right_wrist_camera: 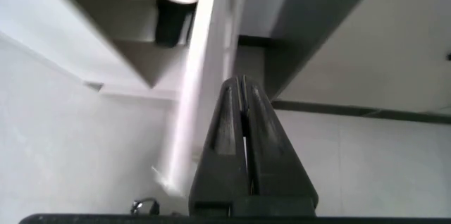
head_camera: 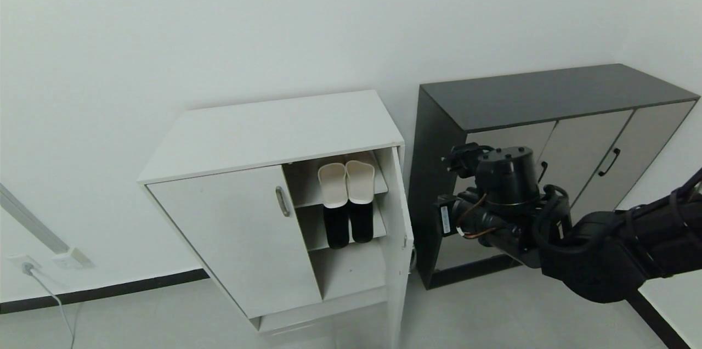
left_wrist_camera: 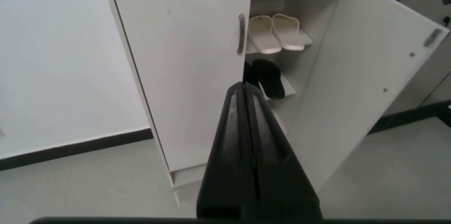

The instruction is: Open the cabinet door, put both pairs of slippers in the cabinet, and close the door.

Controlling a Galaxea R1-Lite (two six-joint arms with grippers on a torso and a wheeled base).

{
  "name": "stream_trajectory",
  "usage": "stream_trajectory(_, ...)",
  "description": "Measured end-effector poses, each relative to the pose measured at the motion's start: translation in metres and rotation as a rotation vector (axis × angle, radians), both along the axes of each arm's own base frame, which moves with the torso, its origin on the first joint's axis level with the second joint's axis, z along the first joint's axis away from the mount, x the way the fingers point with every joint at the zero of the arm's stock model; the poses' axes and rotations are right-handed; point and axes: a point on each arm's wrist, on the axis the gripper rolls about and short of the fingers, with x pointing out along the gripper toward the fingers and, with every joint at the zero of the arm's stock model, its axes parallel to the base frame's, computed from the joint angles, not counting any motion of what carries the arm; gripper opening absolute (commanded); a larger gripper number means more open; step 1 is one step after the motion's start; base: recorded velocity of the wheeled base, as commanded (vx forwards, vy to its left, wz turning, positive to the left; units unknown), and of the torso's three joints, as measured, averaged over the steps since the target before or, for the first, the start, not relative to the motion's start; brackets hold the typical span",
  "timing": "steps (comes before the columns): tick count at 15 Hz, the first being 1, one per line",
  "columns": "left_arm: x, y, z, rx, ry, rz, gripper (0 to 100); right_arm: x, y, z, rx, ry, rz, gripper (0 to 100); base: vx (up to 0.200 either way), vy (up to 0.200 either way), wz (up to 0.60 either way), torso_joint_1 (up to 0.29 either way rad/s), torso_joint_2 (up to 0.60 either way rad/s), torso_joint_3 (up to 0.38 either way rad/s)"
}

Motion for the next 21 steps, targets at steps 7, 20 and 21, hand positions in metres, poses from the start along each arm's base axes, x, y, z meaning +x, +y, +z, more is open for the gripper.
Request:
stream_trajectory(7, 0.0, 0.0, 0.0, 0.0, 0.0, 0.0, 0, -0.01, 0.001, 0.002, -0.025, -0.016, 0.034, 0, 0.0, 0.0, 0.0, 0.0, 0.0, 0.0)
stream_trajectory(20, 0.0, 0.0, 0.0, 0.003, 0.0, 0.0, 0, -0.018, 0.001, -0.001, 0.005, -0.044, 0.091, 0, 0.0, 0.0, 0.28, 0.001, 0.0, 0.001)
stream_trajectory(21, 0.0, 0.0, 0.0, 0.002, 0.0, 0.001, 0, -0.02, 0.0, -0.002, -0.009, -0.044, 0.09, 0, 0.0, 0.0, 0.0, 0.0, 0.0, 0.0)
